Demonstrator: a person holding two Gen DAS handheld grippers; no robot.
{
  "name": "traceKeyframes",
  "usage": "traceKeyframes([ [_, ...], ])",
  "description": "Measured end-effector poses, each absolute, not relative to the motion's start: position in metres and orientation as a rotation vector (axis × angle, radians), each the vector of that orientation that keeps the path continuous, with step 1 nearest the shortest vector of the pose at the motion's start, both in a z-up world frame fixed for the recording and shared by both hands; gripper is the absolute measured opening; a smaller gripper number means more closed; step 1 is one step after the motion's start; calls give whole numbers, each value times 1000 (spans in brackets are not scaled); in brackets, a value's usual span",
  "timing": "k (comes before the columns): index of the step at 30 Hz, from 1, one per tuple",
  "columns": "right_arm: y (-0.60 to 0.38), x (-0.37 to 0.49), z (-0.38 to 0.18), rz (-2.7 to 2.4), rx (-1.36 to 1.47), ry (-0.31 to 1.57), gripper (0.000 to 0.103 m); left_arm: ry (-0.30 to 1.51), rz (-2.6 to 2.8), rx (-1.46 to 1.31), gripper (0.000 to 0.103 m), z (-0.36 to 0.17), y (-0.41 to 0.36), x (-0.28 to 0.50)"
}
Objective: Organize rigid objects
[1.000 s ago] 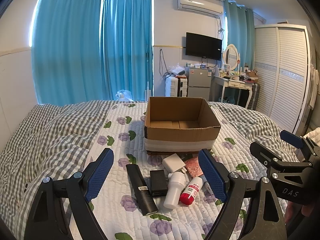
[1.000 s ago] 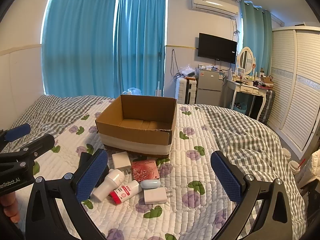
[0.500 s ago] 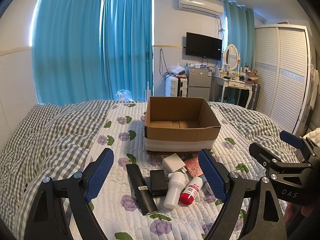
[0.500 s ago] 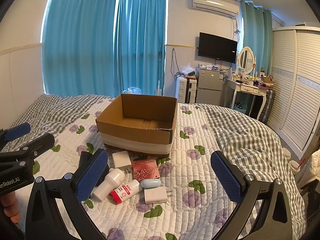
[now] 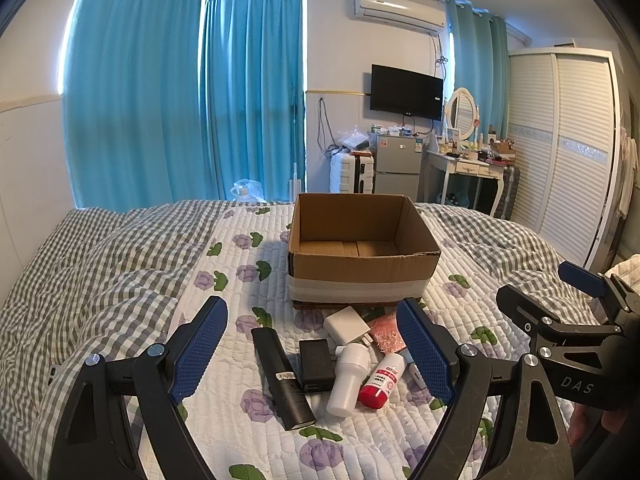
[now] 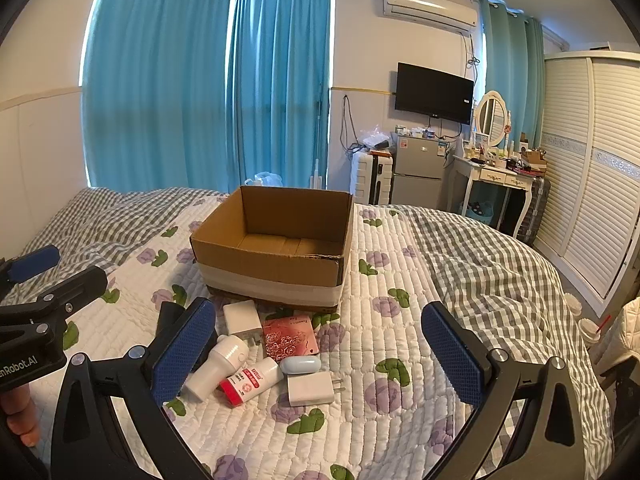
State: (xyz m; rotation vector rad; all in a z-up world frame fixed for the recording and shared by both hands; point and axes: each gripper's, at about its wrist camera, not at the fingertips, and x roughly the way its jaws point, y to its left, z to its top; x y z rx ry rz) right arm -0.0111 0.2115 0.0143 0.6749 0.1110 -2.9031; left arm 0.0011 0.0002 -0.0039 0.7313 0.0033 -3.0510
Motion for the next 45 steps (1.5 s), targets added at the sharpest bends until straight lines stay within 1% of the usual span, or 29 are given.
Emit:
traceKeyframes([
  [20, 208, -14, 19, -2886, 676, 128, 103, 3, -3051, 730, 89, 0, 1, 1],
  [34, 211, -8, 30, -2866, 680, 122, 103, -7, -3065, 690, 89, 17, 5, 11],
  [41, 215, -27, 34, -2857, 758, 139, 103, -36, -2964, 824, 89, 11, -7, -16],
  [45, 217, -52, 20, -2846, 861, 140, 103, -22, -2885, 993, 89, -19, -17, -44],
])
